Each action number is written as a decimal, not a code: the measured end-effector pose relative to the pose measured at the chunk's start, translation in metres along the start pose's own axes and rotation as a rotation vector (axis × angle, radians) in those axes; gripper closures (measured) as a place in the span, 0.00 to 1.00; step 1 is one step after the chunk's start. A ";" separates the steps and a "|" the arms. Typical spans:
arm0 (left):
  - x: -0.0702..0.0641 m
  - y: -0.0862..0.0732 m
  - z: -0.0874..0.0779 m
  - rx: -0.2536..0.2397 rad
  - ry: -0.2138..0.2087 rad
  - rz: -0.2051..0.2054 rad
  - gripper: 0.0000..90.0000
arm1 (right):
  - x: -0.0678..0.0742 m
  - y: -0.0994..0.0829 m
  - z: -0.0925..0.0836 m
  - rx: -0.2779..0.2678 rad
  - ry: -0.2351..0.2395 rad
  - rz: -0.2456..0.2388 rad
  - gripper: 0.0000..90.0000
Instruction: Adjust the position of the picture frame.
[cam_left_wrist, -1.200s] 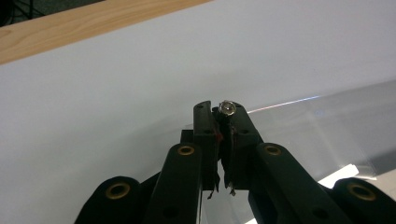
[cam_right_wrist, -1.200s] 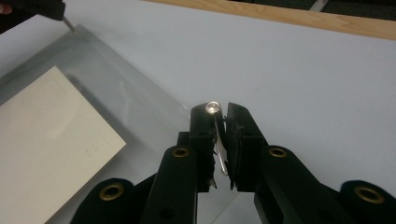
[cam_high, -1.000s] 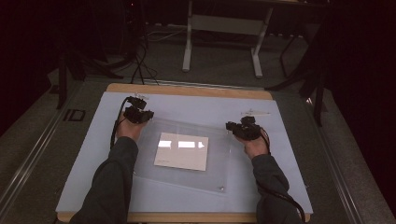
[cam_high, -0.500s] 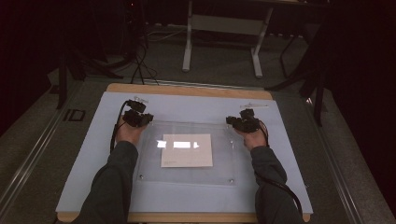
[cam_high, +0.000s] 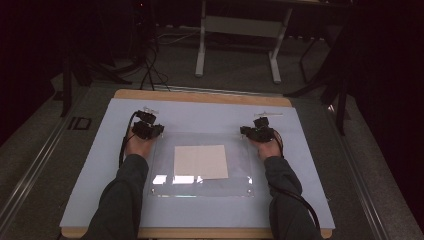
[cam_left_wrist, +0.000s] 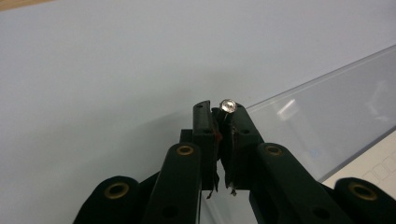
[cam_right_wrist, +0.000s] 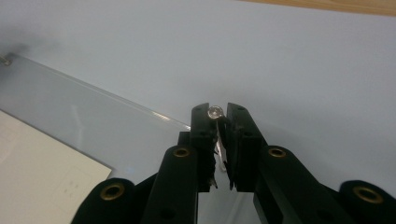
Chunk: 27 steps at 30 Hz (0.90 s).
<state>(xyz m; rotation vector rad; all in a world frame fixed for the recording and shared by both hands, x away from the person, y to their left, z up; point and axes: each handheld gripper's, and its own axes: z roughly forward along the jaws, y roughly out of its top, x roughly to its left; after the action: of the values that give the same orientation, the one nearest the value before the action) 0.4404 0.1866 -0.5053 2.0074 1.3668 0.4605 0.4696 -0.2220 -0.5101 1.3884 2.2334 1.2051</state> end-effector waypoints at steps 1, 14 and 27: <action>0.000 0.000 0.000 -0.002 -0.001 0.000 0.94 | 0.000 0.000 0.000 -0.003 0.001 0.004 0.91; 0.003 -0.005 0.001 -0.048 -0.027 0.002 0.93 | 0.000 -0.001 0.000 -0.010 0.000 -0.007 0.91; 0.016 -0.017 -0.004 -0.150 -0.139 -0.059 0.77 | -0.003 -0.006 0.000 -0.045 0.027 0.021 0.89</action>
<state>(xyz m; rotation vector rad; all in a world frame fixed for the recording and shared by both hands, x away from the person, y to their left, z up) 0.4327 0.2071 -0.5153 1.8373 1.2654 0.3780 0.4674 -0.2257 -0.5156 1.3905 2.2010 1.2804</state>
